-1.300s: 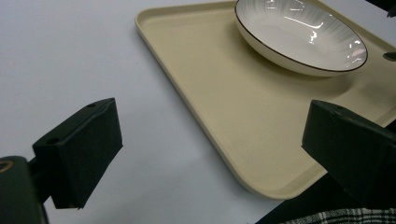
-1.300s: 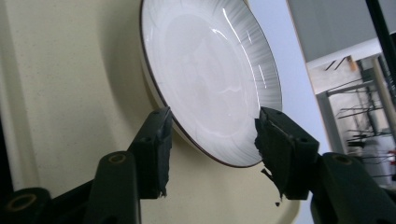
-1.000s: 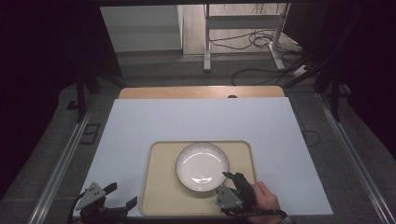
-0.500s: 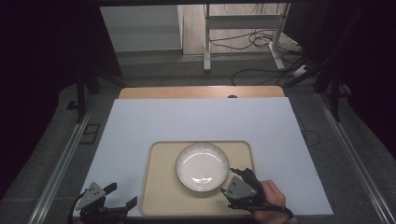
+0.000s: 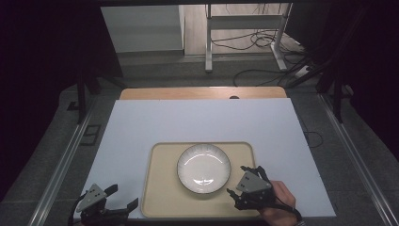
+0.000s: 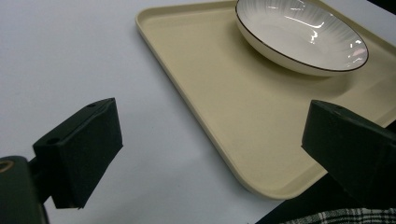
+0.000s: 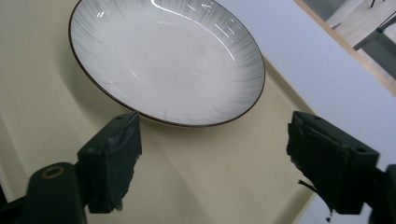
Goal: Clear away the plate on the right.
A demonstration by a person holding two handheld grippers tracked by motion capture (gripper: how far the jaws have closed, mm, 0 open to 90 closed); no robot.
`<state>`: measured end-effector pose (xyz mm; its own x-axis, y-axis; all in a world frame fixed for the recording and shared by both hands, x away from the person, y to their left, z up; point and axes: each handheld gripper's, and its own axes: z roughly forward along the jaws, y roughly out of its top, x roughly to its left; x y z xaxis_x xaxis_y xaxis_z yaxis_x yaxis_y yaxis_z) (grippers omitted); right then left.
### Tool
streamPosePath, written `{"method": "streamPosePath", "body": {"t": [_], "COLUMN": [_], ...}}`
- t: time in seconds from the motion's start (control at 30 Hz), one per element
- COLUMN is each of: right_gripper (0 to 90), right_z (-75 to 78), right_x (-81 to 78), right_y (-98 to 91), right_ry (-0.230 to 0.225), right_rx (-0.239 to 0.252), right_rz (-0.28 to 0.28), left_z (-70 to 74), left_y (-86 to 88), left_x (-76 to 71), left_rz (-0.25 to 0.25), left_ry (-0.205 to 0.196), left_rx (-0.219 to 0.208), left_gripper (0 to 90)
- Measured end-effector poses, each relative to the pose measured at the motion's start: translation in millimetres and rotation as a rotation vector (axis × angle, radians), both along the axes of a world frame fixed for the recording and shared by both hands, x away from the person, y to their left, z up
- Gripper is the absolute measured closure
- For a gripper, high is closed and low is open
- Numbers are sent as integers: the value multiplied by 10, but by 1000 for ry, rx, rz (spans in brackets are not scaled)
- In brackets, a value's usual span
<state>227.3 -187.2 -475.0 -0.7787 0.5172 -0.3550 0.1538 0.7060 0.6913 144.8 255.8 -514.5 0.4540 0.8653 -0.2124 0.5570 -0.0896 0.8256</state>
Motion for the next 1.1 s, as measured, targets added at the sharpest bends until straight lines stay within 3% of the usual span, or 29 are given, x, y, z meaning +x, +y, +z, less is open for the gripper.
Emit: {"method": "streamPosePath", "body": {"t": [0.53, 1.1], "right_gripper": [63, 0], "right_z": [2, 23], "right_x": [46, 27], "right_y": [-219, -448], "right_ry": [93, 125], "right_rx": [92, 168], "right_rz": [-63, -136], "left_z": [-1, 0], "left_y": [-1, -1], "left_x": [1, 1], "left_rz": [3, 4], "left_ry": [0, 3], "left_rx": [-4, -3], "left_gripper": [47, 47]}}
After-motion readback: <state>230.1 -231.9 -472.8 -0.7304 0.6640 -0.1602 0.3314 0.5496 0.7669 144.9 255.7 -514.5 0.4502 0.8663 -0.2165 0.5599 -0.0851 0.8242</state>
